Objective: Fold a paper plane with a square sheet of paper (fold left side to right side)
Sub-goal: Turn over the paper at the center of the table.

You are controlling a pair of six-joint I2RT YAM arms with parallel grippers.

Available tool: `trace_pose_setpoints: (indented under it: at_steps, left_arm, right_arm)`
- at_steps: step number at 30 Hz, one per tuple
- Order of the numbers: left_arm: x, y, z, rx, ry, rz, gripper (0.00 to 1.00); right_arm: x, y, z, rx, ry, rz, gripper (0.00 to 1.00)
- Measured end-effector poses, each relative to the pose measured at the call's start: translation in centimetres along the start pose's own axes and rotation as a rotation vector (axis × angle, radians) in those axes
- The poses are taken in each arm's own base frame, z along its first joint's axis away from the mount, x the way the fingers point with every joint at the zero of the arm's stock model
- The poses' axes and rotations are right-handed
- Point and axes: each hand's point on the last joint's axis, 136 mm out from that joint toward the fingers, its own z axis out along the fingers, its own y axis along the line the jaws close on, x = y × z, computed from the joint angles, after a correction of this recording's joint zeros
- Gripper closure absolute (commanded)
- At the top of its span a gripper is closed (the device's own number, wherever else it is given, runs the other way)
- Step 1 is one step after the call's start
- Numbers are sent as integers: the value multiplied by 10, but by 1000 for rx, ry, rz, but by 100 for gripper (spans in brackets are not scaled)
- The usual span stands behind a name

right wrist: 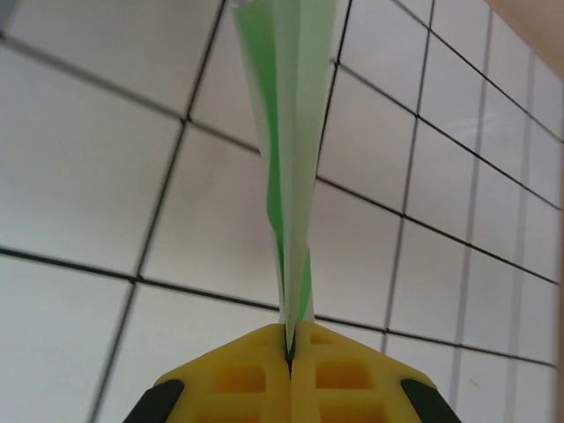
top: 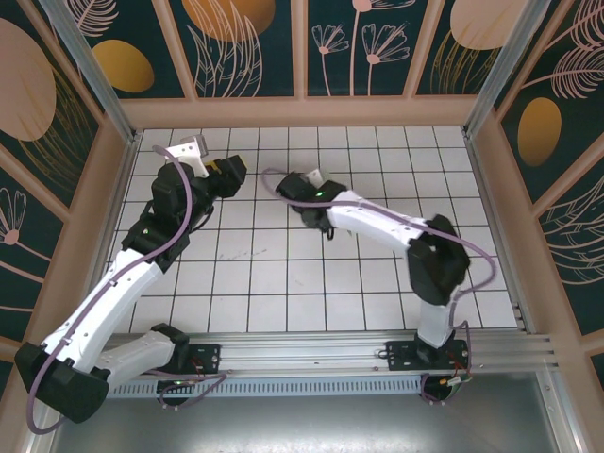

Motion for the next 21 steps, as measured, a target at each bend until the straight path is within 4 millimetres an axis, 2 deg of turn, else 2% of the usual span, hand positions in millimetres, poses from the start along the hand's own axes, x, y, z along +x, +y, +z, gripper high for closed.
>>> trace_pose_setpoints:
  at_steps: [5, 9, 15, 21]
  left_arm:
    - [2, 4, 0, -20, 3, 1, 42]
    - [3, 5, 1, -21, 6, 1, 42]
    - [12, 6, 9, -20, 41, -2, 42]
    - [35, 7, 25, -5, 124, -28, 38]
  right_arm:
    - [30, 27, 22, 132, 83, -188, 94]
    - [41, 44, 35, 147, 123, -237, 92]
    - [53, 66, 46, 90, 180, -261, 78]
    - [64, 90, 46, -43, 234, -245, 58]
